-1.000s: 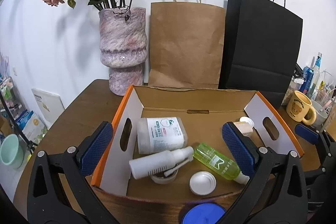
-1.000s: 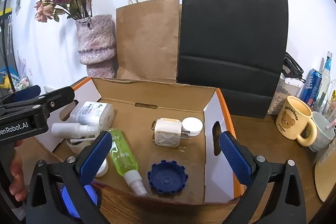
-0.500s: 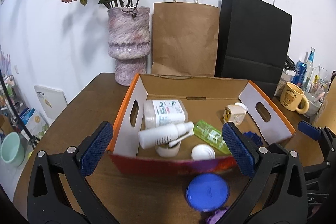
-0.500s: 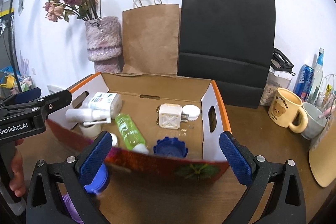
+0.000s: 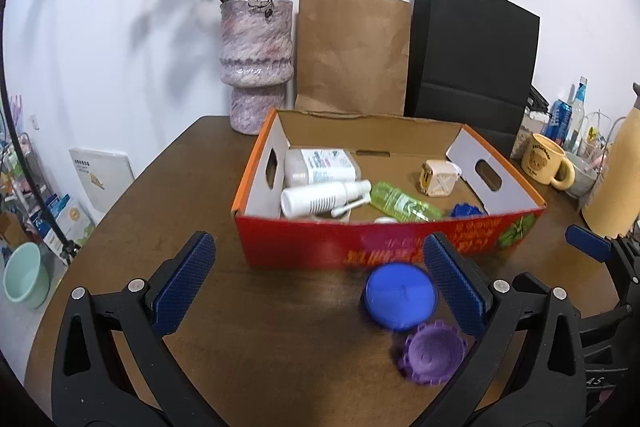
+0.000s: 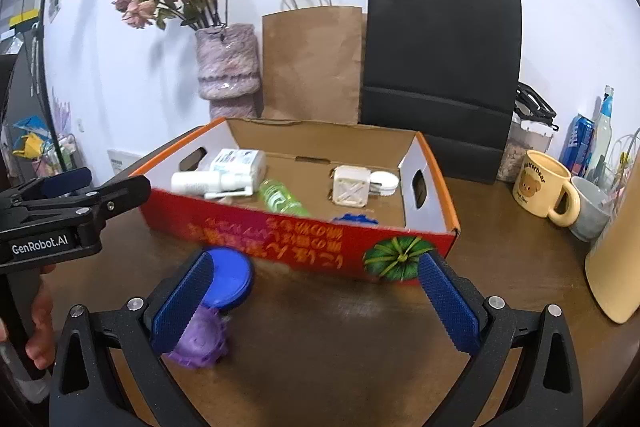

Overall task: Organize rigid objects
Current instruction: 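Withdraw both tools from the box toward the blue lid and purple cap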

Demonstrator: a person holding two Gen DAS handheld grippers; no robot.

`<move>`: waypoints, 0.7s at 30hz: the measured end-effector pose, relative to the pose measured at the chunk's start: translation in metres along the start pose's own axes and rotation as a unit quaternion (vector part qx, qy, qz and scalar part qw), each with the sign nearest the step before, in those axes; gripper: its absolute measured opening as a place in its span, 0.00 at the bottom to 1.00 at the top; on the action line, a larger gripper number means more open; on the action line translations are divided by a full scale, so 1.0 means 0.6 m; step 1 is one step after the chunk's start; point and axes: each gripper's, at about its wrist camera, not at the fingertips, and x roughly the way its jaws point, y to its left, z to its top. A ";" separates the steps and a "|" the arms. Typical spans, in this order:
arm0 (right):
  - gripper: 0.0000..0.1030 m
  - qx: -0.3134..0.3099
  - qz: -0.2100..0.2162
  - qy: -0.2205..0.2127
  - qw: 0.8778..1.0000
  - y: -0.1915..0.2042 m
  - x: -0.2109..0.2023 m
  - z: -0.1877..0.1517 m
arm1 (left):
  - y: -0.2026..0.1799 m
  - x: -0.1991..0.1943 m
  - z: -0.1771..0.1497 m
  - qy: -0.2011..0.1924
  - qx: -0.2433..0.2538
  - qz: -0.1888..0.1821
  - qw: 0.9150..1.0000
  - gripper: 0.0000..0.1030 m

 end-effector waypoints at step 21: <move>1.00 -0.019 0.027 0.034 0.999 0.066 -0.048 -0.056 | 0.054 -0.067 -0.068 0.024 -0.004 -0.005 1.000 1.00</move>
